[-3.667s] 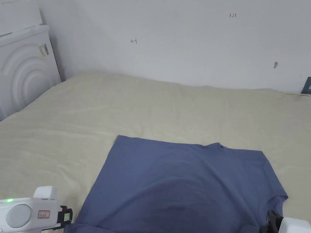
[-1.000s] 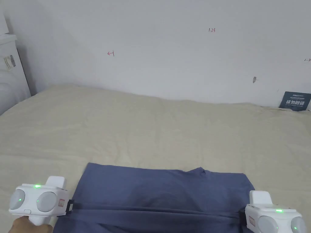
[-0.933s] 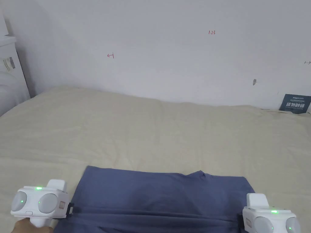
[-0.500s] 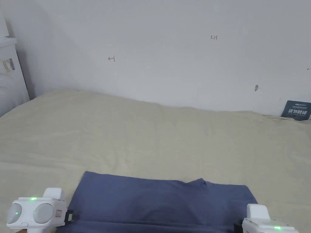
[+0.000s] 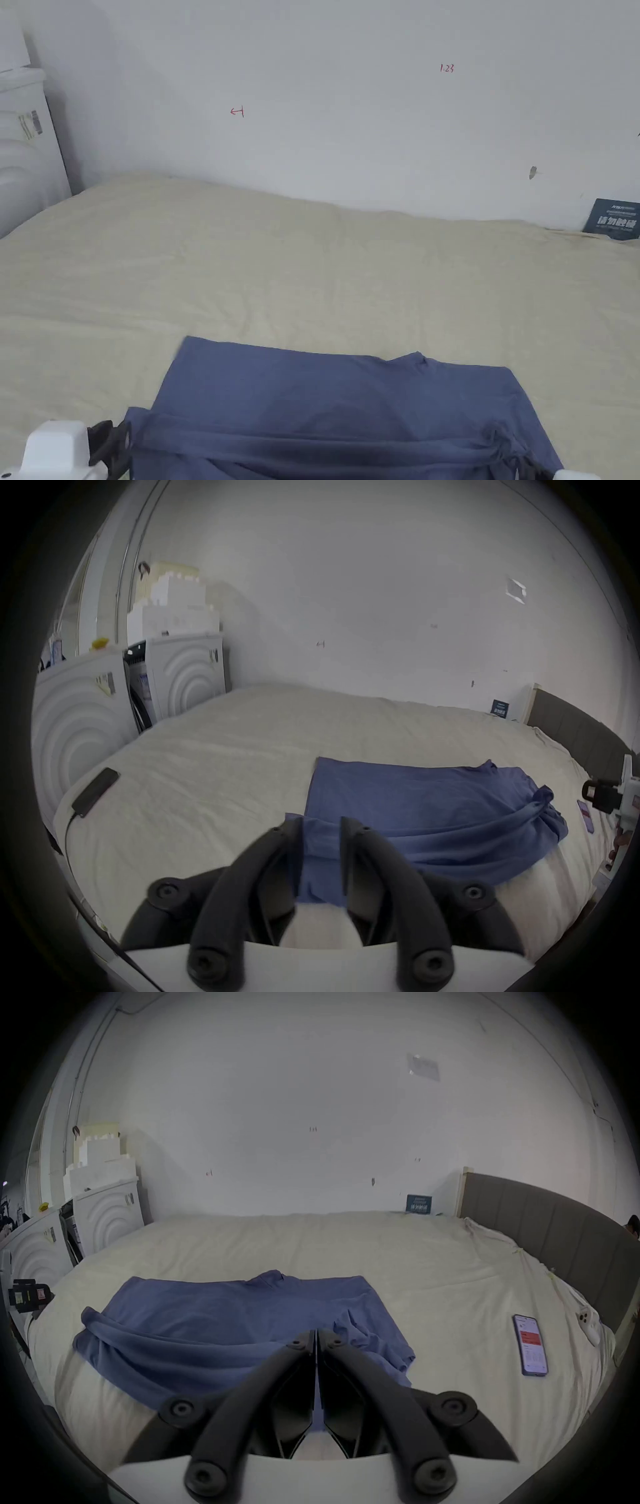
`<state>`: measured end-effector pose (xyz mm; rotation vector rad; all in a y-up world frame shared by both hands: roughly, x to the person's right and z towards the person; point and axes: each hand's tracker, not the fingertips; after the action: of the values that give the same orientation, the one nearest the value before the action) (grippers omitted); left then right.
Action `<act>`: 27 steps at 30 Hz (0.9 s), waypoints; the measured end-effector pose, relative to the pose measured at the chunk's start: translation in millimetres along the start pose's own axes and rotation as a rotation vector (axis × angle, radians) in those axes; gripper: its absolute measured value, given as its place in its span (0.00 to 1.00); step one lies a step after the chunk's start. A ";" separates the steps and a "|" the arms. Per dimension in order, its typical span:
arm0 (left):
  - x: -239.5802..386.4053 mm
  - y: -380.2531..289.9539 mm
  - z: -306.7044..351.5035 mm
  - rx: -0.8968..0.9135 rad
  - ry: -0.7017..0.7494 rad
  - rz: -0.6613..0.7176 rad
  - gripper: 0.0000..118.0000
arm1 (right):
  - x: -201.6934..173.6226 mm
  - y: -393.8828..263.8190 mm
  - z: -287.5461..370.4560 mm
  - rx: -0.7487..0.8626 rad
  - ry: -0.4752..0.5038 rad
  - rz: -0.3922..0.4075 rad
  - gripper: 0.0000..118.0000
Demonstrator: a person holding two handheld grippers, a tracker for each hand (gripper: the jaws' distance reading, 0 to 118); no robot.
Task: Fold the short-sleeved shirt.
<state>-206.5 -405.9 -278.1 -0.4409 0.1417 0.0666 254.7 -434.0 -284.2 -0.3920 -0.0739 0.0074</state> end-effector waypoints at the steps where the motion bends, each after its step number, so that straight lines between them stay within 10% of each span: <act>1: -4.6 -9.2 -0.8 0.011 0.016 -0.013 0.06 | -0.7 -3.0 7.9 0.000 0.002 -0.003 0.01; 14: -42.8 -31.6 -27.2 -0.202 0.003 0.117 0.00 | -17.7 -25.9 61.2 -0.001 -0.007 0.042 0.01; 27: -58.2 -21.7 -157.9 -0.547 0.000 0.102 0.41 | -13.9 -26.4 57.0 -0.025 -0.023 0.048 0.01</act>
<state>-281.2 -495.3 -401.5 -0.9798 0.1455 0.2085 236.5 -436.9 -222.6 -0.4191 -0.0877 0.0590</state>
